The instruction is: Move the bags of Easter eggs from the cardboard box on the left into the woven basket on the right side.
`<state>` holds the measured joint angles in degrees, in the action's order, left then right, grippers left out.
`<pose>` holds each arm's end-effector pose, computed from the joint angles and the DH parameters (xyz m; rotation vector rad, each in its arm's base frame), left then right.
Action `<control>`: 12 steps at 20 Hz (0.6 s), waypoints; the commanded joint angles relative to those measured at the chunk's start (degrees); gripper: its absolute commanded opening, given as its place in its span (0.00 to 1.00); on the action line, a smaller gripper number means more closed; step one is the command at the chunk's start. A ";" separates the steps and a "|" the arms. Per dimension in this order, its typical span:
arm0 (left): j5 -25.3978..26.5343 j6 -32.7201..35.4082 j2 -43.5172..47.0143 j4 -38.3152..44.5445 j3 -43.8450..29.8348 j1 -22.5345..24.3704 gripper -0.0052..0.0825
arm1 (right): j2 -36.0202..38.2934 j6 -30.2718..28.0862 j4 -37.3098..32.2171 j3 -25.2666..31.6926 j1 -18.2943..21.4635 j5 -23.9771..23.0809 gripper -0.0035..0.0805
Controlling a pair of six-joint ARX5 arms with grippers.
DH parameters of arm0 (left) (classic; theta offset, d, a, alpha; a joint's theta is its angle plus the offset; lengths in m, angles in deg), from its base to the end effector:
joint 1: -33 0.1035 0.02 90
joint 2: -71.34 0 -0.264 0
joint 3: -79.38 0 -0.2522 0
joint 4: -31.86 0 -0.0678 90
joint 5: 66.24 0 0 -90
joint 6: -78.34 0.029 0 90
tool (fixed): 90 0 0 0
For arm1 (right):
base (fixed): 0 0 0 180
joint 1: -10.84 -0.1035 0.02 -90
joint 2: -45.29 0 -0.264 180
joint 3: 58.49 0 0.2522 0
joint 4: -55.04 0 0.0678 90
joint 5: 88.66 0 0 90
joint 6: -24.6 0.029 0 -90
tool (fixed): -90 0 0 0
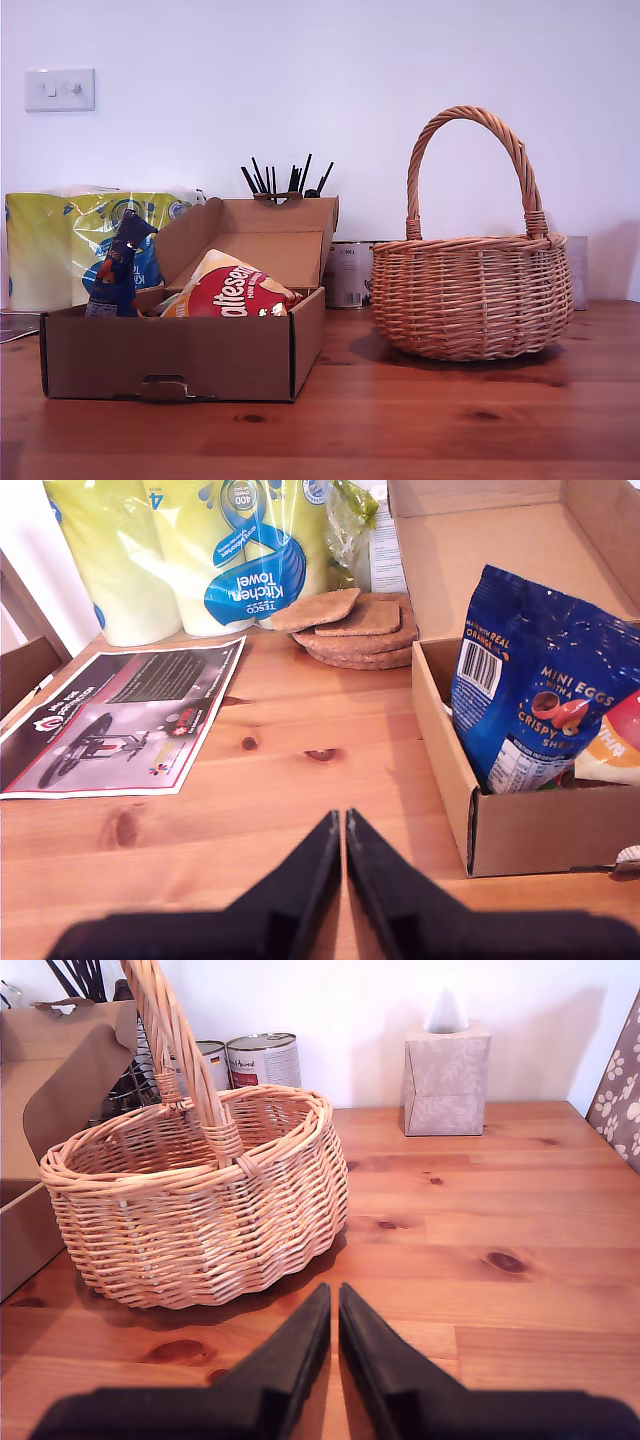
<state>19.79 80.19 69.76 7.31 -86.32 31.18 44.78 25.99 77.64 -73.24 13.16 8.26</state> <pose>0.0967 -0.0051 0.1465 0.0283 0.2049 -0.1040 0.0961 -0.0004 0.1538 0.0360 0.1464 0.0784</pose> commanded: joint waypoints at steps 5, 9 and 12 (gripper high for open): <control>-0.31 -0.13 0.37 -0.96 -0.85 0.20 0.04 | 0.31 -0.35 -0.31 0.66 0.22 -0.04 0.03; -0.72 -0.57 0.37 0.90 -0.66 0.20 0.04 | 0.31 -0.33 -2.19 0.48 0.22 -0.02 0.03; -2.29 -2.89 0.37 4.76 1.38 0.20 0.04 | 0.31 -0.24 -3.61 -1.42 0.22 -0.02 0.03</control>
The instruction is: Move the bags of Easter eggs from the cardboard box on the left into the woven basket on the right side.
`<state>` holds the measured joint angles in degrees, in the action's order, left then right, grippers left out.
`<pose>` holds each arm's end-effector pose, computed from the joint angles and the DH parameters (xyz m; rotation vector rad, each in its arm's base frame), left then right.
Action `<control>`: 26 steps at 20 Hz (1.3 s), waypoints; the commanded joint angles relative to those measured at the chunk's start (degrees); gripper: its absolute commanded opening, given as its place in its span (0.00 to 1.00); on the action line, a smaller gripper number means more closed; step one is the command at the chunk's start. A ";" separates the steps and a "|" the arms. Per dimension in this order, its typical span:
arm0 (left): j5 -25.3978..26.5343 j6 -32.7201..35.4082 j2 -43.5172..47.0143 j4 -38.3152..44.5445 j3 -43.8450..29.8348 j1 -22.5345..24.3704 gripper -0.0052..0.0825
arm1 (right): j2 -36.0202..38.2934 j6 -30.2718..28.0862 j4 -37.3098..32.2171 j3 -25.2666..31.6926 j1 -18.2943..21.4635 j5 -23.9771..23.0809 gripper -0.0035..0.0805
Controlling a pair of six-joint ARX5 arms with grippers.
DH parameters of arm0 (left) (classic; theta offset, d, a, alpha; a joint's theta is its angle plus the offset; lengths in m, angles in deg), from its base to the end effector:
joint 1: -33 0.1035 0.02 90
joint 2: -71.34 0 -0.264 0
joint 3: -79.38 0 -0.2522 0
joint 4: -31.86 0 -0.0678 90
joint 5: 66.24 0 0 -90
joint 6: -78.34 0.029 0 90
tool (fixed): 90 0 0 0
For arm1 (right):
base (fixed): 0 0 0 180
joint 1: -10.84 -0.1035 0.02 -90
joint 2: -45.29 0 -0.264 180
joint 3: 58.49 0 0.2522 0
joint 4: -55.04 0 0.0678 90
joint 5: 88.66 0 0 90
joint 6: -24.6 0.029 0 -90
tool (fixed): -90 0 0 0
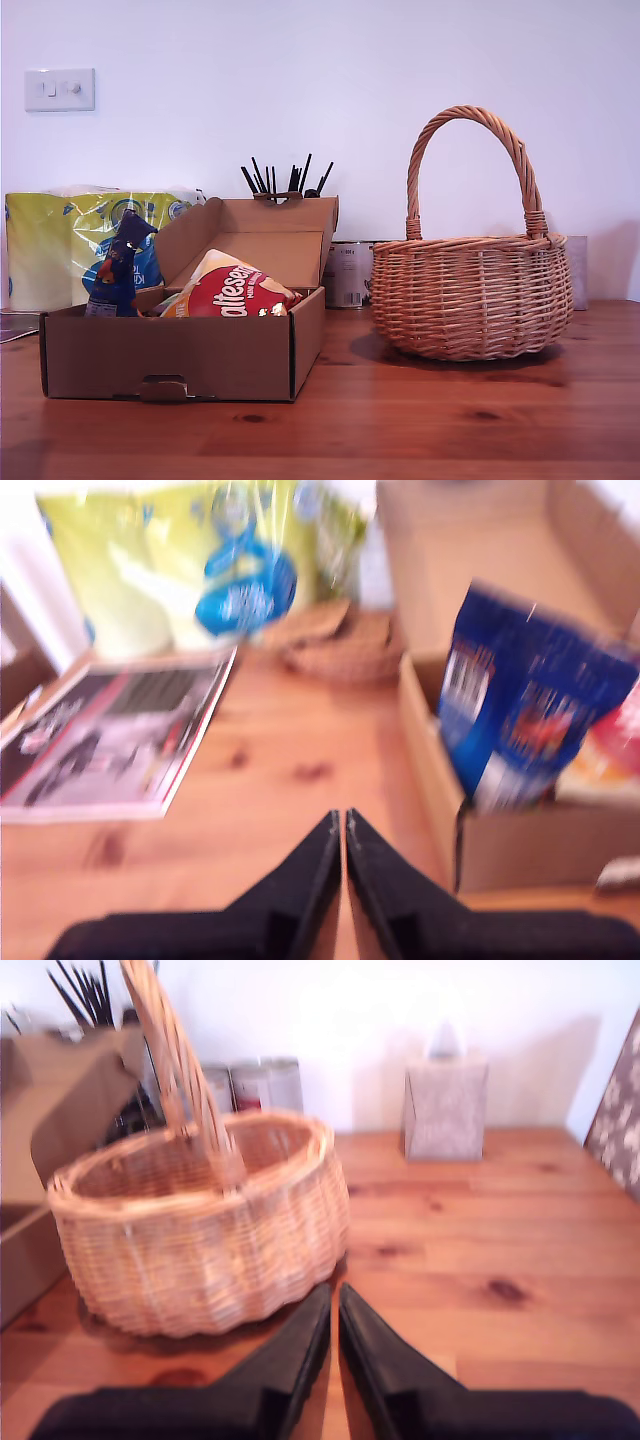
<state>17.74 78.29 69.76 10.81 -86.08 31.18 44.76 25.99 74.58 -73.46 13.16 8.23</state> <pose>0.0974 -0.0061 0.1537 -0.0060 0.1413 -0.1365 0.0965 -0.0004 0.1602 0.0314 0.0897 0.0786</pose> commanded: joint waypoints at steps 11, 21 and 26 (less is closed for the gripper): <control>-14.93 3.93 -11.06 -12.20 20.74 0.15 0.04 | -0.59 5.73 7.10 -11.72 -1.22 4.11 0.03; -22.47 31.04 -43.69 -36.30 46.73 -2.58 0.30 | -6.73 7.82 7.06 -12.76 -5.20 8.41 0.03; -18.86 37.38 -54.71 -29.81 50.93 -4.15 0.96 | -9.46 7.80 5.38 -12.76 -5.33 8.41 0.03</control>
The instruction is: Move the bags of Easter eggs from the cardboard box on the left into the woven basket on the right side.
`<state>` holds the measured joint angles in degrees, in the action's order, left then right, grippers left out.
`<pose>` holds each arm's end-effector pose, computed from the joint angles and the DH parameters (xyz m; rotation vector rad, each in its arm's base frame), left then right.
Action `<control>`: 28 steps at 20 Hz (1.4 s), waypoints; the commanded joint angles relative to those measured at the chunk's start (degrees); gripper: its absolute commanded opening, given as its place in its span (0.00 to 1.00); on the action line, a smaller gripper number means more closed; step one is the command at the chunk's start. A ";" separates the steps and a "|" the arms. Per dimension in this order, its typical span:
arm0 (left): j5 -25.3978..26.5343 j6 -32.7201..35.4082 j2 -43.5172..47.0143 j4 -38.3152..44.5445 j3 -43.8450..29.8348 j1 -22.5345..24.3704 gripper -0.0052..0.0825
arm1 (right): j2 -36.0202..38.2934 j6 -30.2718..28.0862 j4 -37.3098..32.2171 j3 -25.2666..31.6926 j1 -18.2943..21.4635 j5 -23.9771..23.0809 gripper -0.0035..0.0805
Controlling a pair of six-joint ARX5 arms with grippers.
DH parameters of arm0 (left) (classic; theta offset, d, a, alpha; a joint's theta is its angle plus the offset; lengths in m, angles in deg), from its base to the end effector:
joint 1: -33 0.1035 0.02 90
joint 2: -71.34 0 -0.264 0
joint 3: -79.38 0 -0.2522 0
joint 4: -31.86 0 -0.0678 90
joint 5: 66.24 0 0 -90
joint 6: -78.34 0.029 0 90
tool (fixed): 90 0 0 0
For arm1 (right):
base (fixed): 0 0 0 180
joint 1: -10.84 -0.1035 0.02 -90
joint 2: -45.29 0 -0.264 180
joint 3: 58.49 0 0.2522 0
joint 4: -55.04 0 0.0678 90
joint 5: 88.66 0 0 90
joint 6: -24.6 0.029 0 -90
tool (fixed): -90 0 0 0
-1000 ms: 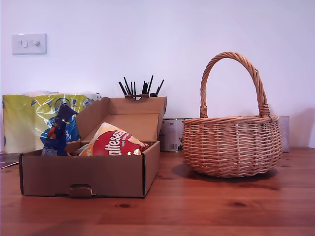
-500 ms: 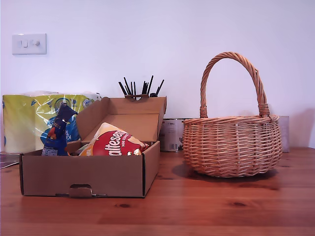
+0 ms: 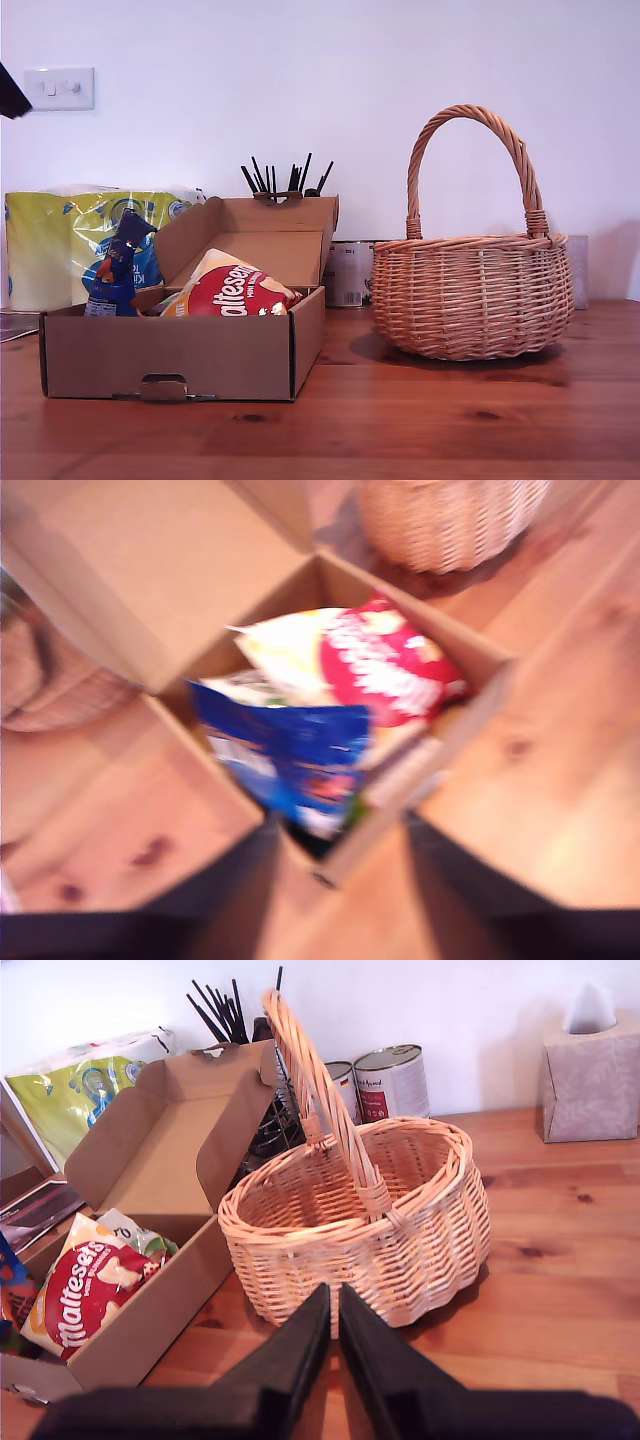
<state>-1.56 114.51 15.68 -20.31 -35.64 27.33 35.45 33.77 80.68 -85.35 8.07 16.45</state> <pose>0.1867 -0.0310 0.2984 0.4581 0.5537 -0.7276 0.0953 0.0122 0.2081 0.1747 0.1748 0.2989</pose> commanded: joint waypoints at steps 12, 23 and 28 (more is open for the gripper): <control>10.25 -20.90 -22.73 11.65 8.94 -9.35 0.96 | -2.34 0.02 -1.42 -0.87 -0.24 0.24 0.03; 25.81 -60.92 -35.30 1.33 16.26 -14.86 0.94 | -2.36 0.02 -1.84 -0.87 -0.24 0.24 0.03; 25.81 -61.75 -38.25 0.66 16.31 -14.86 0.94 | -2.36 0.02 -2.21 -0.87 -0.24 0.87 0.03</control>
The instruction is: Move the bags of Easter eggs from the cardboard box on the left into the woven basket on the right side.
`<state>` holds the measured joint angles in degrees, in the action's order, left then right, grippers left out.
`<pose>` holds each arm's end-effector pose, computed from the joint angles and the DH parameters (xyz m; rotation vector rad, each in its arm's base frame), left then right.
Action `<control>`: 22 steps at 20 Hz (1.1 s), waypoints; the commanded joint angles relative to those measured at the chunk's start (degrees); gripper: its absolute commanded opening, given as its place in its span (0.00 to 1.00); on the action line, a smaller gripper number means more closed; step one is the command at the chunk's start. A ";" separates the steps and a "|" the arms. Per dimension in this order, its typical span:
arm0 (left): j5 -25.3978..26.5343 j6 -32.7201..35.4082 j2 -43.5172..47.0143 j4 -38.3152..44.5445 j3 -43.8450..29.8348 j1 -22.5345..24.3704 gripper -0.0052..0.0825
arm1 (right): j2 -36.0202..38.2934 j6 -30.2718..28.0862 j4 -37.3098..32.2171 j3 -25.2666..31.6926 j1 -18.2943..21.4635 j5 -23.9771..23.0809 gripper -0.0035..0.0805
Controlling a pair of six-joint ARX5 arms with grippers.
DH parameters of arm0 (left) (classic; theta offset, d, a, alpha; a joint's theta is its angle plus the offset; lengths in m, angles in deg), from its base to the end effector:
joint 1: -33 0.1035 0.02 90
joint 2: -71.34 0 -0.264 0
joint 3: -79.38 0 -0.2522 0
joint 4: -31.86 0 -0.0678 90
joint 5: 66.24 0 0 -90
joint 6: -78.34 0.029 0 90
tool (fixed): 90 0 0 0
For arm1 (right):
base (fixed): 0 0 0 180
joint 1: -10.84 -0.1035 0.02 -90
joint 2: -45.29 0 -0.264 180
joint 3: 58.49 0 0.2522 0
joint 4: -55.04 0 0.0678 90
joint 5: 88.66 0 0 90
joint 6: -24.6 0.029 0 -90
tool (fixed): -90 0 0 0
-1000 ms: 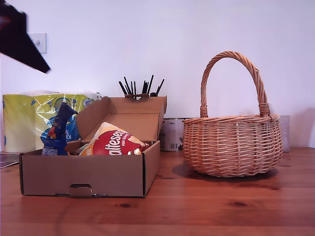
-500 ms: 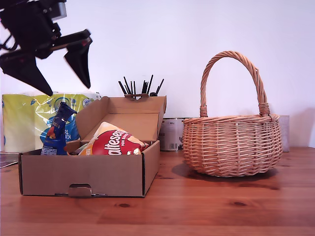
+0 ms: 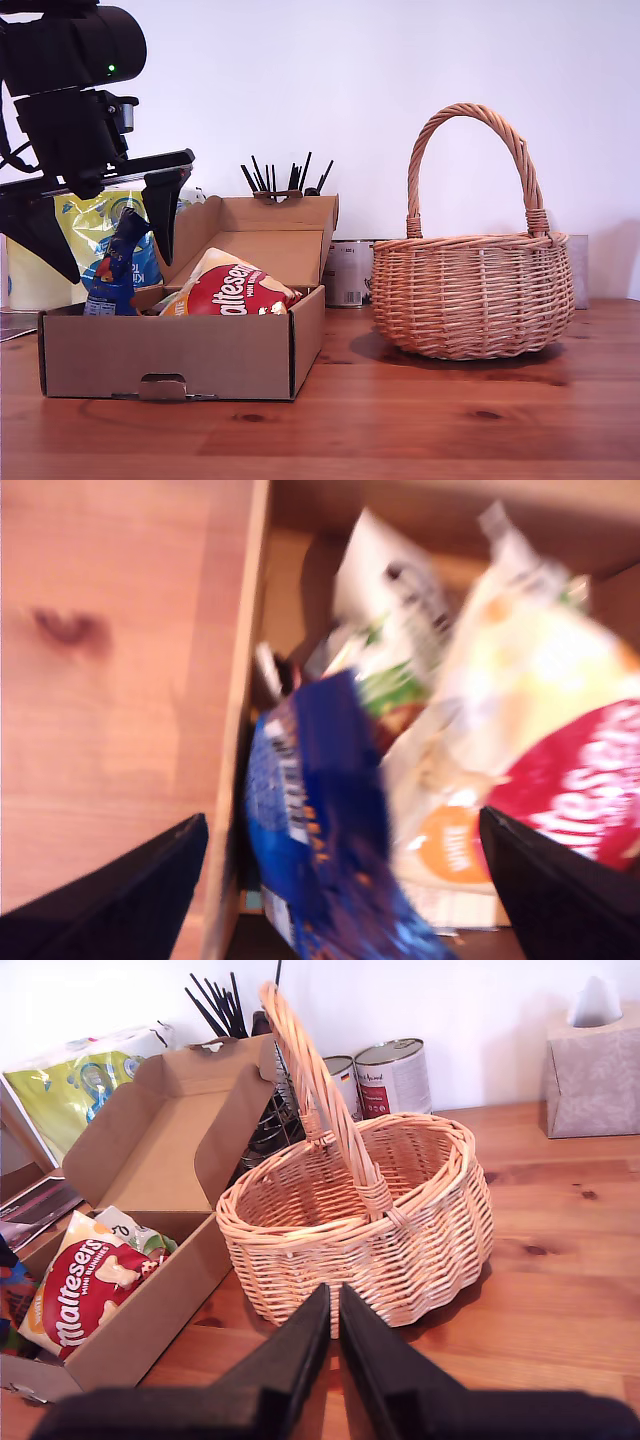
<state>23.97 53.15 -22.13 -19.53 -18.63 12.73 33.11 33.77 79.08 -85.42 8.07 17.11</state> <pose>0.3070 -0.1133 0.2307 -0.1960 1.1273 -0.0700 0.0998 0.0127 0.2080 0.1767 0.1873 0.3093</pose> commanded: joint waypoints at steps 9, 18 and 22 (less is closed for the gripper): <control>-5.33 -0.33 -0.61 -1.88 -0.70 -0.26 0.26 | -0.02 0.04 -0.98 -0.81 -0.22 0.22 0.03; -5.29 3.13 -0.59 -3.85 1.95 -0.09 0.03 | -0.02 0.04 -1.18 -0.81 -0.24 0.22 0.03; -4.59 7.37 -0.59 -11.04 10.23 -0.09 0.03 | -0.02 0.04 -1.29 -0.81 -0.22 0.22 0.03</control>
<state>19.40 59.41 -22.70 -30.26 -10.00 12.75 33.11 33.77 78.30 -85.42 8.07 17.26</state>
